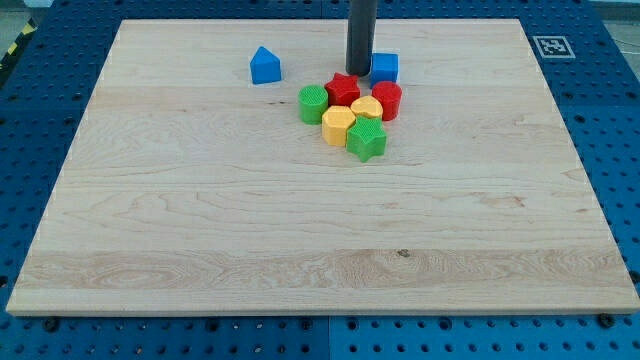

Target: Separate blue cube from the blue triangle

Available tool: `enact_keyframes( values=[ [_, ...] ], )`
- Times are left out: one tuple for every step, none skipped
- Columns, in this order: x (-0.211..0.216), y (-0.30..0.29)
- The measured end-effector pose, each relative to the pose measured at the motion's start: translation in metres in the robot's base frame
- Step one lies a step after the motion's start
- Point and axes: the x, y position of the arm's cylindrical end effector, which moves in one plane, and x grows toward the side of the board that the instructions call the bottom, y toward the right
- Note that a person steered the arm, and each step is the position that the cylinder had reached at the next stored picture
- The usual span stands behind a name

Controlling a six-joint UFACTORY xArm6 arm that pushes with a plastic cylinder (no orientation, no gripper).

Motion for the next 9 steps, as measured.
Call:
enact_keyframes(
  values=[
    [0.0,0.001],
    [-0.003,0.016],
    [-0.006,0.032],
    [-0.006,0.034],
    [-0.006,0.034],
    [-0.016,0.037],
    [-0.022,0.045],
    [-0.022,0.067],
    [-0.022,0.071]
  ],
)
